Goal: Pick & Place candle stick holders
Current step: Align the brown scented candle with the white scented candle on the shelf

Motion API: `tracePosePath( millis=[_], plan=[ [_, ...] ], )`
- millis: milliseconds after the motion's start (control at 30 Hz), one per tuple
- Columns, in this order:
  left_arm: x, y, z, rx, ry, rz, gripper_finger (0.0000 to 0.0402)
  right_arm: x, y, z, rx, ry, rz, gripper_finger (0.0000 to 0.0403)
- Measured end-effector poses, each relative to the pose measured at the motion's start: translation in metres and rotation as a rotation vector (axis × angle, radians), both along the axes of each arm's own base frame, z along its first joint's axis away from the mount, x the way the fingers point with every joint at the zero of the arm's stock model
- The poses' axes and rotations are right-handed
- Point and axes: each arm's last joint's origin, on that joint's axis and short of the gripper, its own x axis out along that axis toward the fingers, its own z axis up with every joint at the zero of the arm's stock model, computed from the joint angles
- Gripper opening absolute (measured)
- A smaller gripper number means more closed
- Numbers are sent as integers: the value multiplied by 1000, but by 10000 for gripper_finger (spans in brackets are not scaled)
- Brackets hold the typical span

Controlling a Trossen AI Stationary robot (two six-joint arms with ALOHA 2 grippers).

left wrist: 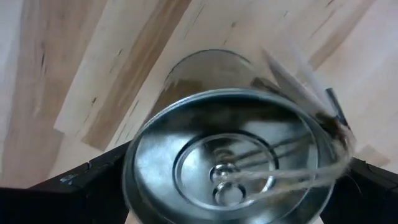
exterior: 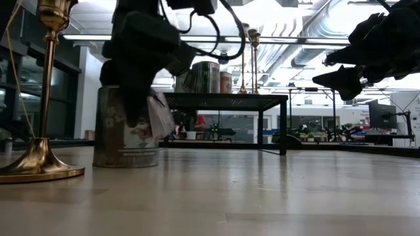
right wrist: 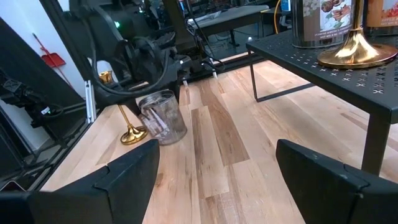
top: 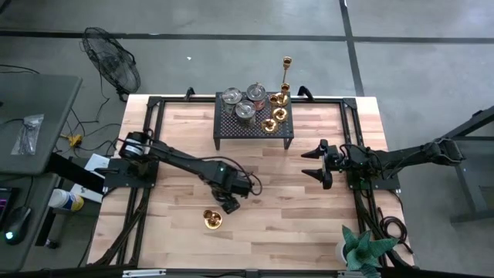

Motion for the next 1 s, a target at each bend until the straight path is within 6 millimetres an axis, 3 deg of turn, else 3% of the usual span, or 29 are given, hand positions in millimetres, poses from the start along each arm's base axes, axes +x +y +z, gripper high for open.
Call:
tracePosePath(
  millis=[200,833,1000],
  plan=[
    [-2,0,-12,-20,-9,-2,388,0,0,0,0,0,0,316],
    [2,0,-9,-9,-40,-4,388,0,0,0,0,0,0,316],
    [2,0,-9,-7,-41,-3,372,0,0,0,0,0,0,316]
  ],
)
